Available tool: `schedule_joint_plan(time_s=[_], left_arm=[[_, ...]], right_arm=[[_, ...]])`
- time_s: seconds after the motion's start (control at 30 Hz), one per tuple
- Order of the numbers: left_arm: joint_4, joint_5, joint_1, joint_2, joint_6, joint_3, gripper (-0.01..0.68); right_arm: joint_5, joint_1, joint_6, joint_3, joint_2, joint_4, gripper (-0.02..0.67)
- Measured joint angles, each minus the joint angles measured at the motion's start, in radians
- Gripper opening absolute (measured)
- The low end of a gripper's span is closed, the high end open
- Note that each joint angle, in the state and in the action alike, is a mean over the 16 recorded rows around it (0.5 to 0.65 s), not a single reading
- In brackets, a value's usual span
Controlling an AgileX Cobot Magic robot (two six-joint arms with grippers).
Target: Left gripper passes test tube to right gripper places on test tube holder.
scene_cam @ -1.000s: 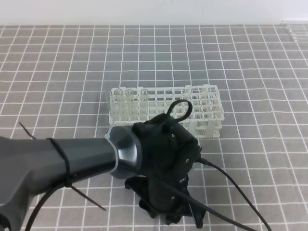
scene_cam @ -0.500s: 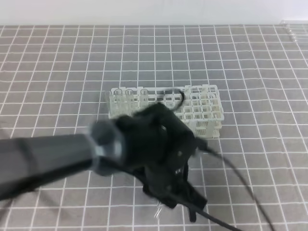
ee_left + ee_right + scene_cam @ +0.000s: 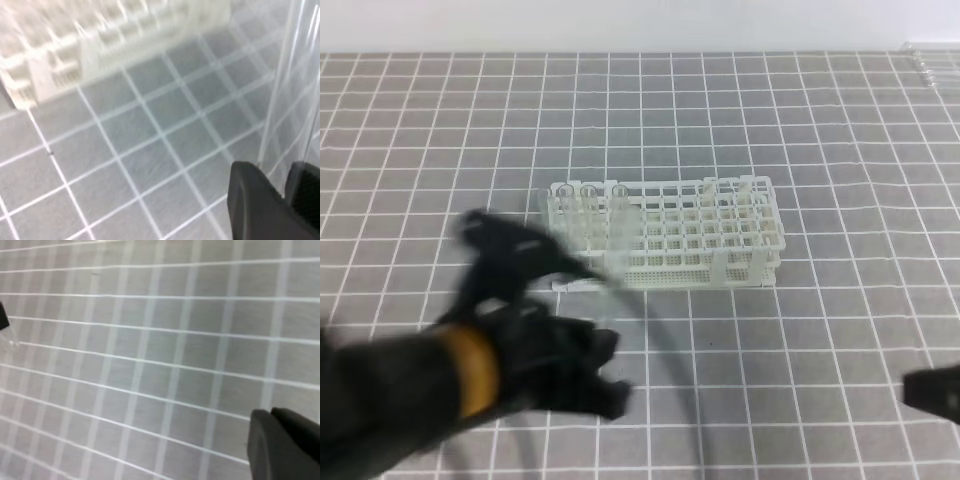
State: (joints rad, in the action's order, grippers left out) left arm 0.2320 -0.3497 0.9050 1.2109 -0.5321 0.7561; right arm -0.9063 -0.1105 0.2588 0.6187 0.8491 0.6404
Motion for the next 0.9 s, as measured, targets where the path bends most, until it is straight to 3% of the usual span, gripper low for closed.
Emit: schedule_joint_plan(time_s=[0.2, 0.4, 0.67, 0.9], left_arm=[[0.037, 0.277, -0.070, -0.203, -0.076, -0.248, 0.094], [0.043, 0.500, -0.124, -0.290, -0.093, -0.395, 0.094], [0.040, 0.674, -0.150, -0.238, -0.074, -0.441, 0.088], [0.042, 0.807, -0.150, -0.146, -0.030, -0.442, 0.076]], right_arm=[[0.064, -0.138, 0.066, 0.088, 0.118, 0.073, -0.013], [0.240, -0.356, 0.108, 0.187, 0.228, 0.029, -0.013], [0.718, -0.672, 0.212, 0.172, 0.252, -0.051, -0.013], [1.082, -0.853, 0.290, 0.078, 0.221, -0.029, -0.010]])
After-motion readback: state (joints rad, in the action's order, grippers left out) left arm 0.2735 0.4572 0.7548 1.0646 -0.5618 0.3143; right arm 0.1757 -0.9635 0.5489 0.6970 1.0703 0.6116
